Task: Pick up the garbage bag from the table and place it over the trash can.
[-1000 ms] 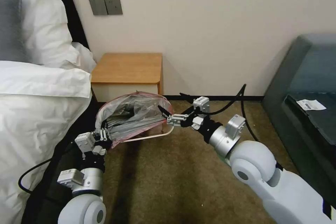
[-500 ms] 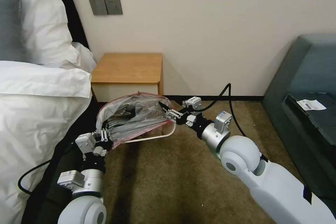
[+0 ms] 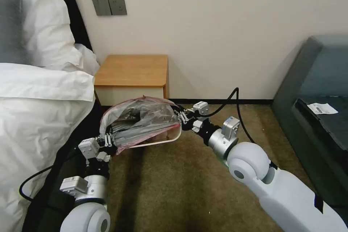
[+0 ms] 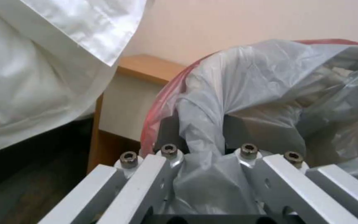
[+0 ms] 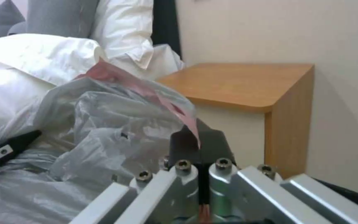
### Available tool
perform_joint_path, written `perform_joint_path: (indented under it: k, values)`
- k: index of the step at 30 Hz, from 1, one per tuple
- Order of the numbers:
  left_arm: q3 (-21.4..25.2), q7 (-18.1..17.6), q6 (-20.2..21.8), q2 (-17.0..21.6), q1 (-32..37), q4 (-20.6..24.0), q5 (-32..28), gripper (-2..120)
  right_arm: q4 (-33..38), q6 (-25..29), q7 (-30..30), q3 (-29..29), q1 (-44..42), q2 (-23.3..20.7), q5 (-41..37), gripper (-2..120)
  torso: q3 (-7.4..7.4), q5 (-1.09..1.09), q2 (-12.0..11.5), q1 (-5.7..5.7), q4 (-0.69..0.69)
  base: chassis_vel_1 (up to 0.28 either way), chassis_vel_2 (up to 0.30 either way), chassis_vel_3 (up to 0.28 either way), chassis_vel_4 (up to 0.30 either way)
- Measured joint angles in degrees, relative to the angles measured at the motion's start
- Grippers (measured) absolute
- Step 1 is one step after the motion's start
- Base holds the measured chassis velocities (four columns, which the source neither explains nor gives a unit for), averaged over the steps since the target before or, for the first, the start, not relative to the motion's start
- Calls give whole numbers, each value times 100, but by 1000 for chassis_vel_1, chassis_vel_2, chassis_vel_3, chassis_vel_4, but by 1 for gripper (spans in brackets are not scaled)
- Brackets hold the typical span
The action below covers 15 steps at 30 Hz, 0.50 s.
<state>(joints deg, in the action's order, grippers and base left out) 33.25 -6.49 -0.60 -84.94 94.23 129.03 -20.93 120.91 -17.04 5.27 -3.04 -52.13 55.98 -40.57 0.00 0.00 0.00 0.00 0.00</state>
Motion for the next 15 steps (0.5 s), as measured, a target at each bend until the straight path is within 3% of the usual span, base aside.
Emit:
perform_joint_path:
  k: [15]
  values:
    - [-11, 249, -284, 143, 238, 145, -239, 11, -76, -15, 33, 378, -28, -166, -126, 0, 0, 0, 0, 0, 0, 0, 0, 0, 0]
